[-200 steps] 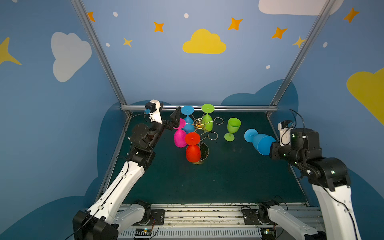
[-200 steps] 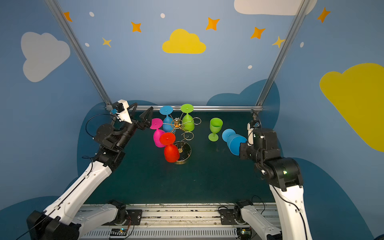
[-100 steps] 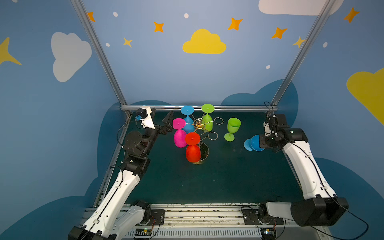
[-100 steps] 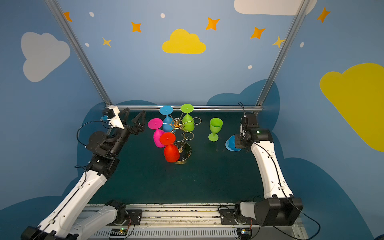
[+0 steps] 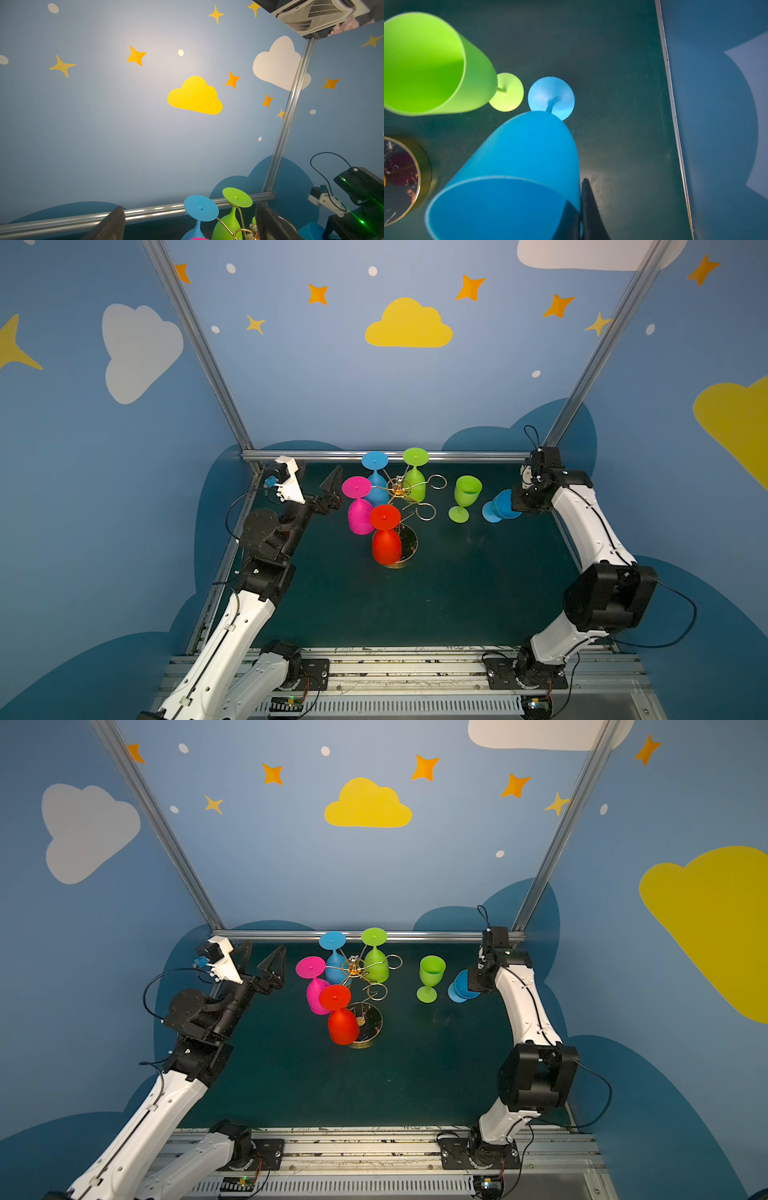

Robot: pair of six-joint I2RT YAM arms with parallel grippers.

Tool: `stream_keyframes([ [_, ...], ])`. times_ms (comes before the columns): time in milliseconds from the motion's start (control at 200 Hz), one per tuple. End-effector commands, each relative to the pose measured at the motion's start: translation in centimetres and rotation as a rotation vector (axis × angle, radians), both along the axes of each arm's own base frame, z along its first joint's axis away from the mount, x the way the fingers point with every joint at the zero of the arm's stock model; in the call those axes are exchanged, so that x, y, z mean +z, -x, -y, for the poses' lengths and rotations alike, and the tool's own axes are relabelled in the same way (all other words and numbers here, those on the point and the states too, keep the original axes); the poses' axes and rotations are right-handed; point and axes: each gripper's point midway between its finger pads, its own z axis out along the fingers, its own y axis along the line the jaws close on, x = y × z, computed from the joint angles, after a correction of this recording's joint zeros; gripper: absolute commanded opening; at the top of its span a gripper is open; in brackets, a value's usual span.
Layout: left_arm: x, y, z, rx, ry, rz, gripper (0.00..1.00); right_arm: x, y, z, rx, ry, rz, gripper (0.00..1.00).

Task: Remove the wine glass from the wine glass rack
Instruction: 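Lower the blue glass upright onto the table beside the green glass with the right gripper, then open the right gripper and lift it away from the standing blue glass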

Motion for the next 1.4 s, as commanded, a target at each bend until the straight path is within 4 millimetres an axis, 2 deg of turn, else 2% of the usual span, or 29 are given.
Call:
stream_keyframes([
  [0,-0.1,0.6,-0.5,0.021,-0.018,0.003,0.96,0.5,-2.0,0.0,-0.001,-0.014,0.028,0.0],
  [115,-0.5,0.8,-0.7,0.028,-0.032,-0.01,0.96,-0.7,-3.3,-0.2,-0.006,-0.031,-0.014,0.0],
  [300,-0.8,1.4,-1.1,0.044,-0.053,-0.022,0.97,-3.1,-4.2,-0.1,-0.006,-0.023,-0.181,0.0],
  [416,-1.1,1.6,-1.4,0.055,-0.067,-0.029,0.97,-4.7,-4.7,0.1,-0.081,-0.033,-0.275,0.0],
  [526,-1.1,2.0,-1.5,0.059,-0.08,-0.031,0.97,-5.1,-5.5,-0.6,-0.07,-0.071,-0.268,0.0],
  [611,-1.2,2.2,-1.7,0.067,-0.088,-0.032,0.97,-4.5,-5.8,-0.8,-0.065,-0.084,-0.239,0.12],
  [756,-1.5,2.4,-1.8,0.07,-0.094,-0.042,0.97,-2.5,-6.2,-1.3,-0.052,-0.118,-0.192,0.31],
  [831,-1.8,2.5,-1.8,0.07,-0.092,-0.047,0.97,-1.1,-6.4,-1.6,-0.046,-0.151,-0.153,0.36],
  [981,-2.1,2.8,-1.9,0.065,-0.07,-0.074,0.97,2.8,-6.6,-2.1,-0.037,-0.233,-0.039,0.43],
  [1096,-2.9,2.9,-1.8,0.039,-0.016,-0.139,0.97,6.5,-6.3,-2.9,-0.016,-0.302,0.073,0.48],
  [1242,-4.0,3.2,-0.8,-0.062,0.073,-0.302,0.97,10.7,-5.2,-4.2,0.037,-0.381,0.229,0.53],
  [1397,-5.4,3.6,0.9,-0.265,0.231,-0.491,0.93,13.9,-3.6,-5.6,0.121,-0.451,0.475,0.6],
])
